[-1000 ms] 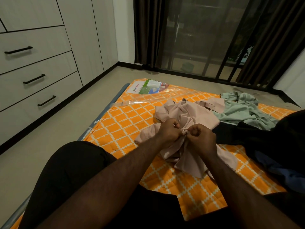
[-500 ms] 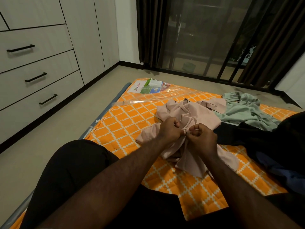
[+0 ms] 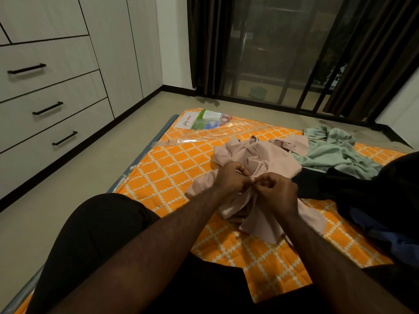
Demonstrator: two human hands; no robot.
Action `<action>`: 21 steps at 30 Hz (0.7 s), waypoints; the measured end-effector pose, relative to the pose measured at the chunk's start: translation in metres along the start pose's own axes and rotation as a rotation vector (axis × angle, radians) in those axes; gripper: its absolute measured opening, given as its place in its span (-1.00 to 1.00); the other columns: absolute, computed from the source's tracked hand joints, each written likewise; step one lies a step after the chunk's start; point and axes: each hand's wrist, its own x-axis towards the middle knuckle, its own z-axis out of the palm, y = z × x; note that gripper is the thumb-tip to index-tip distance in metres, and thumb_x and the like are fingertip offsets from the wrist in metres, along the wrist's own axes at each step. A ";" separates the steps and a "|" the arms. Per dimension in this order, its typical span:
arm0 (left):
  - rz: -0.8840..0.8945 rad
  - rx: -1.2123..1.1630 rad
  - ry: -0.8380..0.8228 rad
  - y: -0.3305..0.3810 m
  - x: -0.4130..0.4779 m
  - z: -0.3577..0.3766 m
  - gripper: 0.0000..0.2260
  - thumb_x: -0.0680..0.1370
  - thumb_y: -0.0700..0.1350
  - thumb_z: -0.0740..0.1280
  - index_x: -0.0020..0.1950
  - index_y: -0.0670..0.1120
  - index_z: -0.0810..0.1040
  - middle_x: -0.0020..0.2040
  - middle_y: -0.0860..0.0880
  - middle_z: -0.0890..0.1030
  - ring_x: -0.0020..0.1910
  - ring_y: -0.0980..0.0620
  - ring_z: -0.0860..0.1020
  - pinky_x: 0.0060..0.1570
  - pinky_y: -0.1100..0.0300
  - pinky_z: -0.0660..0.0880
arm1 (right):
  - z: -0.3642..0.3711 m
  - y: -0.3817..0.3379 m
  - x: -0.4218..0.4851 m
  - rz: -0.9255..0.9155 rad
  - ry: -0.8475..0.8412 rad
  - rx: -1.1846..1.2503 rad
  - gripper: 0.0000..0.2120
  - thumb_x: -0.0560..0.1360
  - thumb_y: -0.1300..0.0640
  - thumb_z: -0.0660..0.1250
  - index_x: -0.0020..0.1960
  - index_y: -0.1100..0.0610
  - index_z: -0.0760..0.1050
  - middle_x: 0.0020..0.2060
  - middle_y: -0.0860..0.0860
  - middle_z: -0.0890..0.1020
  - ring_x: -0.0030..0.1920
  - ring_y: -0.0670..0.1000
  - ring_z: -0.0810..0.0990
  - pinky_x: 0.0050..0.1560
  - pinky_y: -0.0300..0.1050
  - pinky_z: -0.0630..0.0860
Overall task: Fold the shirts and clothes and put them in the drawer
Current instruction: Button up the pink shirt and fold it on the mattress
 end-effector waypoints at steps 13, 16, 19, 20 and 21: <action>0.407 0.288 -0.439 0.014 0.004 -0.008 -0.37 0.48 -0.42 0.32 0.51 0.00 0.39 0.43 -0.06 0.48 0.27 0.05 0.51 0.09 0.24 0.57 | 0.000 0.000 0.001 -0.241 -0.085 -0.089 -0.77 0.43 0.36 0.52 -0.01 0.10 0.63 -0.15 -0.05 0.68 -0.15 -0.11 0.65 -0.09 -0.36 0.58; 0.339 0.443 -0.541 0.016 0.008 -0.012 -0.38 0.46 -0.43 0.31 0.47 -0.01 0.42 0.38 -0.05 0.52 0.29 0.03 0.50 0.13 0.17 0.56 | 0.001 0.003 -0.001 -0.341 -0.105 -0.149 -0.75 0.45 0.34 0.52 0.08 0.12 0.65 -0.08 0.04 0.73 -0.11 -0.10 0.65 -0.08 -0.48 0.49; 0.305 0.639 -0.497 0.006 0.010 -0.016 -0.58 0.46 -0.34 0.36 0.30 -0.08 0.54 0.14 -0.04 0.63 0.06 0.02 0.59 -0.05 0.16 0.53 | 0.004 0.004 0.001 -0.355 -0.100 -0.182 -0.76 0.50 0.24 0.51 0.14 0.09 0.64 -0.07 0.05 0.74 -0.10 0.02 0.71 -0.08 -0.13 0.63; 0.313 0.692 -0.467 0.003 0.010 -0.016 -0.65 0.46 -0.30 0.37 0.24 -0.11 0.56 0.04 -0.05 0.64 -0.02 0.00 0.59 -0.10 0.12 0.51 | 0.004 0.003 0.003 -0.348 -0.094 -0.195 -0.78 0.51 0.23 0.51 0.14 0.10 0.62 -0.08 0.06 0.74 -0.10 0.06 0.71 -0.09 -0.07 0.64; 0.321 0.718 -0.435 0.002 0.009 -0.015 -0.70 0.47 -0.27 0.38 0.20 -0.13 0.58 -0.03 -0.05 0.63 -0.09 0.00 0.59 -0.15 0.12 0.48 | 0.004 0.002 0.003 -0.337 -0.085 -0.207 -0.79 0.52 0.23 0.50 0.13 0.12 0.60 -0.09 0.07 0.73 -0.11 0.09 0.71 -0.10 -0.07 0.62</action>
